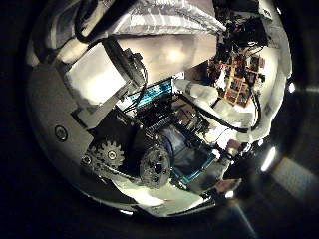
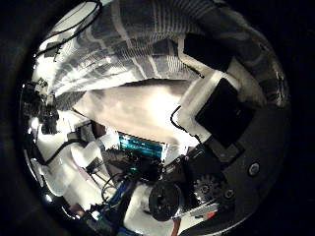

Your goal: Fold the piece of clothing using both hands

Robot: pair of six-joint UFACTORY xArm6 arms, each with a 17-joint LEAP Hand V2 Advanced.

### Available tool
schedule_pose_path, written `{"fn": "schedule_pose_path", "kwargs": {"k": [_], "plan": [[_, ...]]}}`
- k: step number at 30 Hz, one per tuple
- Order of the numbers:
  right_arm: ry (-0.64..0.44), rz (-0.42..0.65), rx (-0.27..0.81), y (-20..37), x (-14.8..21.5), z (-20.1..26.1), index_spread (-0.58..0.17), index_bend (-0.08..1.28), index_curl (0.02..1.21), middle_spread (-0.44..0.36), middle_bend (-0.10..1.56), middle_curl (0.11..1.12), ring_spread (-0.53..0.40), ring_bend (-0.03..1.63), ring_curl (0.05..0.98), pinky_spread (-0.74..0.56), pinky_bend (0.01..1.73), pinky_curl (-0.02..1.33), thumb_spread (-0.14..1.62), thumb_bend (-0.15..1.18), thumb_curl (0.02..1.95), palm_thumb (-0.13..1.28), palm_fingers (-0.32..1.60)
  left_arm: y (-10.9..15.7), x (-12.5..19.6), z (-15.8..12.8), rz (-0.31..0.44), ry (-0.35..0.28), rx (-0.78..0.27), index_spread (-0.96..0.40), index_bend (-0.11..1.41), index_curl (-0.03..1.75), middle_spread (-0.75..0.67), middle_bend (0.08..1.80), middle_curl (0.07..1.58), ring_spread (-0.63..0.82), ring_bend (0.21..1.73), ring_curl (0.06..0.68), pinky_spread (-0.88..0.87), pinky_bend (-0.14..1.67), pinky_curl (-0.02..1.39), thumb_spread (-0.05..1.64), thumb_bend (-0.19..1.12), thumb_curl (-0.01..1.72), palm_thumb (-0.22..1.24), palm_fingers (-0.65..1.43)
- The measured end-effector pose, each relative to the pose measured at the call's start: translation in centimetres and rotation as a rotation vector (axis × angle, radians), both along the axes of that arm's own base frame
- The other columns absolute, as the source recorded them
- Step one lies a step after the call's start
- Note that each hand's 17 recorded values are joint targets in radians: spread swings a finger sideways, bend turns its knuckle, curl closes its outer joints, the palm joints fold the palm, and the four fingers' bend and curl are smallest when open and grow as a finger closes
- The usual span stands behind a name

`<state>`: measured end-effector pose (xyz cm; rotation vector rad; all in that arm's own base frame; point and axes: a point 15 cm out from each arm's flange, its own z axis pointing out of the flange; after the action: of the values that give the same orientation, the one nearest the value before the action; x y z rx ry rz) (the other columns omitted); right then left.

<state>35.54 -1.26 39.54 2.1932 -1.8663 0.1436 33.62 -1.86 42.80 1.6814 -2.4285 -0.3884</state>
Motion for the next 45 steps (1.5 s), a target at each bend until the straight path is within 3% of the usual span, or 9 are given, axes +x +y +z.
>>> {"fn": "schedule_pose_path", "kwargs": {"k": [7,21,25,28,29,31,34,39,45], "plan": [[0.074,-0.033,-0.052,0.5,7.5,-3.7,-0.373,0.91,1.01,-0.166,1.26,0.80,-0.221,1.40,0.665,-0.20,1.37,0.68,1.23,-0.01,0.63,0.92,1.07,-0.4,8.5,-5.5,0.010,0.063,0.004,-0.61,0.17,1.48,-0.61,0.92,1.01,-0.48,1.29,0.509,-0.64,1.07,0.65,1.07,-0.02,0.60,0.85,0.99],[0.067,-0.046,-0.062,1.8,18.5,-14.4,-0.379,0.85,1.01,-0.163,1.24,0.78,-0.218,1.35,0.668,-0.22,1.30,0.74,1.19,-0.03,0.58,0.83,1.09,0.6,19.7,-15.7,0.037,-0.094,0.014,-0.58,0.18,1.48,-0.62,0.93,1.02,-0.48,1.29,0.509,-0.66,0.97,0.67,1.04,-0.03,0.57,0.80,0.95],[0.001,-0.054,-0.046,1.4,21.1,-16.3,-0.385,0.75,0.96,-0.173,1.14,0.72,-0.220,1.33,0.640,-0.28,1.23,0.70,1.19,-0.03,0.55,0.77,1.07,0.8,21.5,-17.2,0.058,-0.137,0.014,-0.57,0.20,1.45,-0.61,0.92,1.00,-0.50,1.22,0.487,-0.66,0.92,0.66,1.02,-0.03,0.55,0.77,0.89],[-0.039,-0.071,-0.035,0.2,22.5,-17.2,-0.405,0.51,0.91,-0.197,1.03,0.69,-0.243,1.34,0.632,-0.37,1.23,0.69,1.19,-0.04,0.52,0.71,0.80,1.1,22.0,-18.2,0.079,-0.140,0.017,-0.56,0.15,1.37,-0.58,0.78,0.95,-0.48,1.09,0.467,-0.63,0.86,0.68,1.02,-0.04,0.54,0.72,0.50],[-0.053,-0.076,-0.030,-0.1,22.9,-17.2,-0.421,0.33,0.84,-0.211,0.94,0.66,-0.262,1.30,0.614,-0.39,1.25,0.68,1.20,-0.04,0.50,0.67,0.51,1.2,22.0,-18.3,0.082,-0.139,0.018,-0.55,0.15,1.34,-0.55,0.72,0.94,-0.47,1.10,0.481,-0.61,0.88,0.70,1.02,-0.04,0.53,0.70,0.44],[-0.080,-0.092,-0.016,-0.9,23.5,-17.1,-0.443,0.30,0.79,-0.202,0.86,0.63,-0.235,1.18,0.594,-0.27,1.12,0.68,1.22,-0.04,0.47,0.61,0.17,1.2,22.0,-18.4,0.087,-0.138,0.019,-0.51,0.13,1.26,-0.45,0.56,0.90,-0.40,1.09,0.477,-0.53,0.83,0.71,1.03,-0.05,0.51,0.63,0.19],[-0.097,-0.115,0.002,-1.6,23.6,-16.4,-0.457,0.25,0.67,-0.155,0.69,0.55,-0.143,1.03,0.501,-0.05,1.05,0.61,1.25,-0.05,0.42,0.50,0.01,1.9,22.0,-17.9,0.135,-0.152,0.019,-0.42,0.13,1.14,-0.26,0.38,0.81,-0.25,1.05,0.446,-0.38,0.76,0.70,1.05,-0.05,0.47,0.55,0.02],[-0.150,-0.190,0.090,-3.2,23.4,-13.2,-0.428,0.20,0.57,-0.100,0.57,0.47,-0.031,0.91,0.409,0.22,0.97,0.52,1.26,-0.04,0.36,0.38,0.02,2.0,22.4,-13.7,0.181,-0.242,-0.028,-0.24,0.14,0.94,0.04,0.24,0.66,0.02,0.92,0.377,-0.01,0.59,0.62,1.06,-0.04,0.42,0.44,-0.07],[-0.184,-0.320,0.164,-8.2,22.2,-10.8,-0.380,0.17,0.49,-0.068,0.53,0.44,-0.001,0.91,0.373,0.36,0.90,0.46,1.27,-0.02,0.32,0.31,0.15,1.1,20.2,-8.3,0.185,-0.304,-0.090,-0.10,0.15,0.75,0.20,0.19,0.56,0.21,0.82,0.324,0.30,0.49,0.54,1.07,-0.03,0.39,0.42,-0.03]]}}
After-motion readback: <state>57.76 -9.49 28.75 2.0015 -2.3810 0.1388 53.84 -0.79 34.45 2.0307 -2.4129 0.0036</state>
